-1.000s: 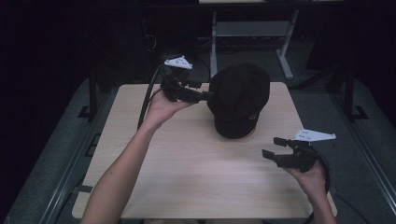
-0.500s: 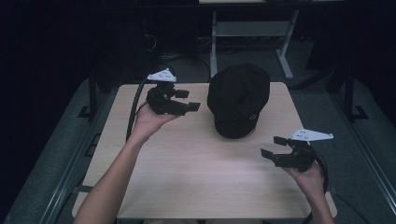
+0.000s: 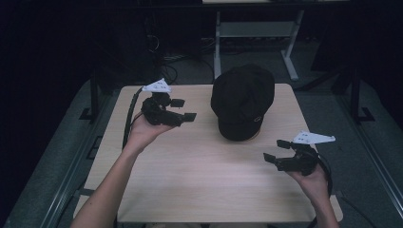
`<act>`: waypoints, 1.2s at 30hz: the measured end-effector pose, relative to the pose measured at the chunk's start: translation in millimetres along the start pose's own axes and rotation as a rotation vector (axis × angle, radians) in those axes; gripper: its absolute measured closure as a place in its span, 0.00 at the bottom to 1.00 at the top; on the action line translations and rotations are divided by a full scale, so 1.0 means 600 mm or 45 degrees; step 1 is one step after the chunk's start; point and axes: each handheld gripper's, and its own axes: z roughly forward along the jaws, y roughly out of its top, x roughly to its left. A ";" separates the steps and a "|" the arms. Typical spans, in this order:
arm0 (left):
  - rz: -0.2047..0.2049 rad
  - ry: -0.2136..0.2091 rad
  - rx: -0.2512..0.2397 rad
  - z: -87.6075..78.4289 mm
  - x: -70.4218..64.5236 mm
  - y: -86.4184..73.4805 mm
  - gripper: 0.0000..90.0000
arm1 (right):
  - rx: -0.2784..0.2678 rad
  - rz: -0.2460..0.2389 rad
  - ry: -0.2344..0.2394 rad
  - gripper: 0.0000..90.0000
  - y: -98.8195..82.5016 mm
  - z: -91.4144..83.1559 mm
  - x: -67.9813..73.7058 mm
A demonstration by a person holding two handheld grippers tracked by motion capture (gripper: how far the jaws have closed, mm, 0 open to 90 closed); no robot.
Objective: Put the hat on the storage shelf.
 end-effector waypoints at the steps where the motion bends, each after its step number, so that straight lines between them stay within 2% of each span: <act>1: -0.003 0.001 0.003 -0.001 0.000 -0.003 0.28 | 0.002 0.001 0.001 0.21 0.000 0.000 0.000; 14: -0.032 0.018 -0.031 -0.016 0.000 -0.048 0.28 | 0.010 -0.001 0.005 0.21 -0.004 0.003 0.002; 19: -0.039 0.032 -0.011 -0.017 0.000 -0.066 0.28 | 0.008 0.004 0.000 0.21 -0.005 0.001 0.000; 36: -0.095 0.052 -0.014 -0.024 0.002 -0.124 0.26 | 0.023 0.012 0.004 0.20 -0.011 0.004 -0.001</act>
